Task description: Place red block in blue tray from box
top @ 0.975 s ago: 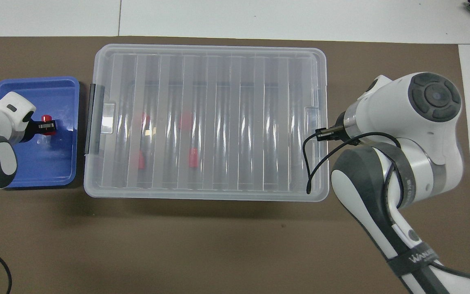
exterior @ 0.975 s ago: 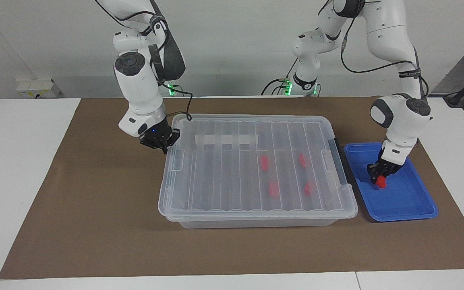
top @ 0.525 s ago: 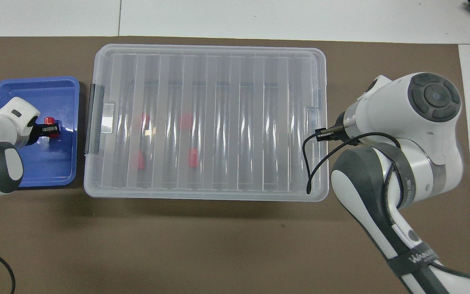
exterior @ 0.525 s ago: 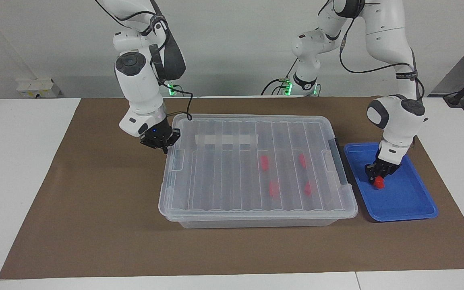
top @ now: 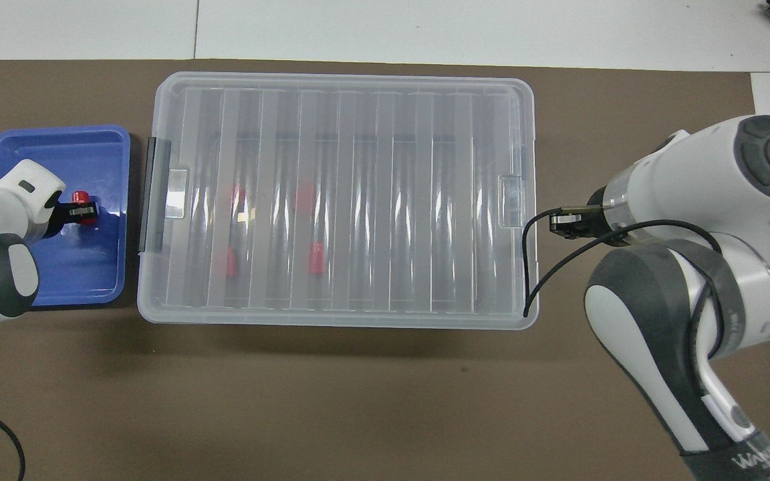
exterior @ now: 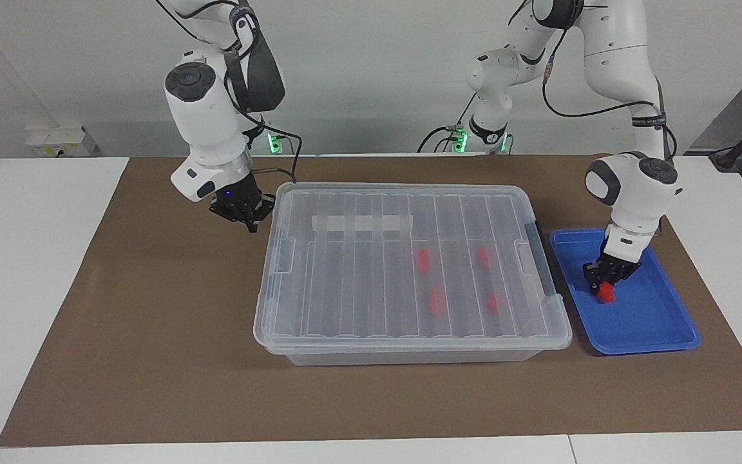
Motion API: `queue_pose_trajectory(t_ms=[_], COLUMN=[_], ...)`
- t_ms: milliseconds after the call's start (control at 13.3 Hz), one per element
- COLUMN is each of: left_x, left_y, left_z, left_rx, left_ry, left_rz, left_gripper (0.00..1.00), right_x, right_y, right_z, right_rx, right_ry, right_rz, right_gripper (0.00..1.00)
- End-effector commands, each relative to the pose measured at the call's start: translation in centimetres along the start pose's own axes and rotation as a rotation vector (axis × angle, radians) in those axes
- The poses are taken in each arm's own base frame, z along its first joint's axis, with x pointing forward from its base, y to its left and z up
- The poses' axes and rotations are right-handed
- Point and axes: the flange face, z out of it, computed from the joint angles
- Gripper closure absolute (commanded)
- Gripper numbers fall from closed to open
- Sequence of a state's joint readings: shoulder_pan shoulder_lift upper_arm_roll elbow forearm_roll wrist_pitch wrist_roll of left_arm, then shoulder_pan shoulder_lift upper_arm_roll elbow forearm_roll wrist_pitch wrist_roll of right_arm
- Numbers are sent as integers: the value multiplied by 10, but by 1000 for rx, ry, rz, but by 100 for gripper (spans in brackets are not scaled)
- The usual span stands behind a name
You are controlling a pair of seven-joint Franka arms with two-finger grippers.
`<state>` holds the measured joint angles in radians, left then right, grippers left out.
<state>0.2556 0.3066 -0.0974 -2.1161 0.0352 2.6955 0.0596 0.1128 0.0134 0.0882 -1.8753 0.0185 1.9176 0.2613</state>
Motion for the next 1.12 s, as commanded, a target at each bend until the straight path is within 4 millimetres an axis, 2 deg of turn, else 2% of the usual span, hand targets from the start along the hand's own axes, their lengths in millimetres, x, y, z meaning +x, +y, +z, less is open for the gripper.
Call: queue_pose_trajectory(t_ms=[0,75,150,300,375,525,675,825,900,1050], left_x=[-5,-5,-4,6,20,48,60,58,56,50], left_y=[1,1,0,-1,-7,-15,-8,-2,4,17], left_z=[4,4,3,-9,-26,-80,-130,-179,-201,-240], left_rx=[1,1,2,7,10,14,14,18,18,18], left_ry=[8,8,4,-5,-41,-120,-174,-211,-225,-227], left_rz=[3,6,6,11,8,7,12,11,16,31], left_gripper=[52,50,49,49,49,49,49,49,49,49], right_x=[-16,-17,-16,-16,-15,-11,-7,-7,-5,6], right_y=[32,36,44,57,67,78,92,100,103,105], right_z=[-13,-15,-19,-30,-36,-61,-87,-108,-112,-127], right_rx=[4,2,3,6,6,6,-7,-15,-28,-49], right_ry=[-11,-15,-10,9,14,31,28,24,18,19], right_rz=[87,94,109,135,151,167,188,195,194,190], right_gripper=[100,73,34,8,3,1,1,1,1,1])
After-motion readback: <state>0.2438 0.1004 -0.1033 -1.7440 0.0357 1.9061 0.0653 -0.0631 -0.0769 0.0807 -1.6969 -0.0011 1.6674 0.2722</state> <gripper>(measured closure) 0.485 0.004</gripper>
